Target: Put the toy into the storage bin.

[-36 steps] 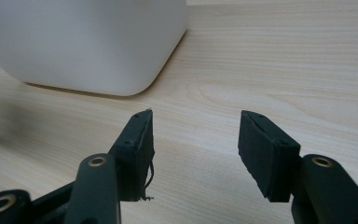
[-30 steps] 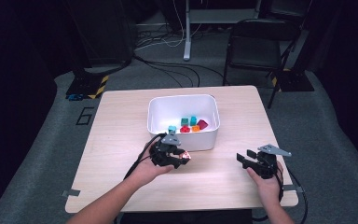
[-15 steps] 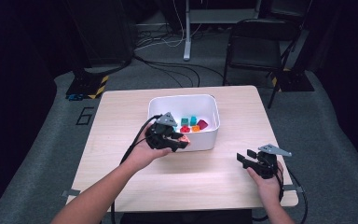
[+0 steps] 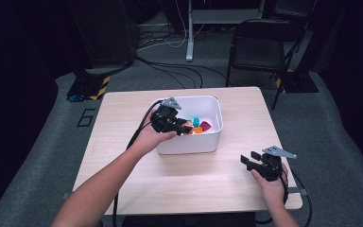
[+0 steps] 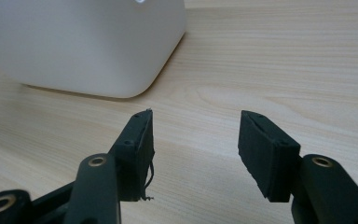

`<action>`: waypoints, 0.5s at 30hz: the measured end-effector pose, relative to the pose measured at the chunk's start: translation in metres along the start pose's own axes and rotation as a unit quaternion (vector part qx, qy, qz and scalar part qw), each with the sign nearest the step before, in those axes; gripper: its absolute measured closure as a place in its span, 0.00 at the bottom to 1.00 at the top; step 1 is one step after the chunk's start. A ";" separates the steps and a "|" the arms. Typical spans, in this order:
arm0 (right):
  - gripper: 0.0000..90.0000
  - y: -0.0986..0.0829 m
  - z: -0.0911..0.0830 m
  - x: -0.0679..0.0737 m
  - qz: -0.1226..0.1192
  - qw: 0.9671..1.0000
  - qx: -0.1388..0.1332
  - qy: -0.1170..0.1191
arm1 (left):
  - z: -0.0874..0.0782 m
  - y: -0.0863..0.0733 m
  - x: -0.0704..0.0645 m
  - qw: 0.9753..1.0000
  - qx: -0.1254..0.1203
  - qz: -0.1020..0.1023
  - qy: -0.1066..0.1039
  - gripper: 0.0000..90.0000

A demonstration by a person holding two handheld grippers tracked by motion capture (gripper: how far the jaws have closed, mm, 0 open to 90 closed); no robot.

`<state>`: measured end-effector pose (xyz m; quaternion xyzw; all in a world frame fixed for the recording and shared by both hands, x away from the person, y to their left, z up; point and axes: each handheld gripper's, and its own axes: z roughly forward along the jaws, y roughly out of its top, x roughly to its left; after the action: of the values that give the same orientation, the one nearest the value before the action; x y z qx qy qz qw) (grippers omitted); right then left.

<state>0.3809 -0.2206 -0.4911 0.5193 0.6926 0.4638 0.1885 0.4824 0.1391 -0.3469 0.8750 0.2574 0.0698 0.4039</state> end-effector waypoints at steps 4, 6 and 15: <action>0.50 0.000 0.000 0.000 0.000 1.000 -0.001 0.001 | 0.008 0.006 0.010 1.000 0.002 -0.011 0.010 0.65; 0.50 0.000 0.000 0.000 0.000 1.000 -0.001 0.001 | 0.009 0.008 0.012 1.000 0.001 -0.014 0.010 0.65; 0.50 0.000 0.000 0.000 -0.005 1.000 -0.001 0.001 | 0.026 0.022 0.027 0.999 -0.003 -0.027 0.017 0.65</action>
<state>0.3812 -0.2206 -0.4907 0.5154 0.6948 0.4641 0.1902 0.5227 0.1240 -0.3502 0.8654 0.2873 0.0744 0.4036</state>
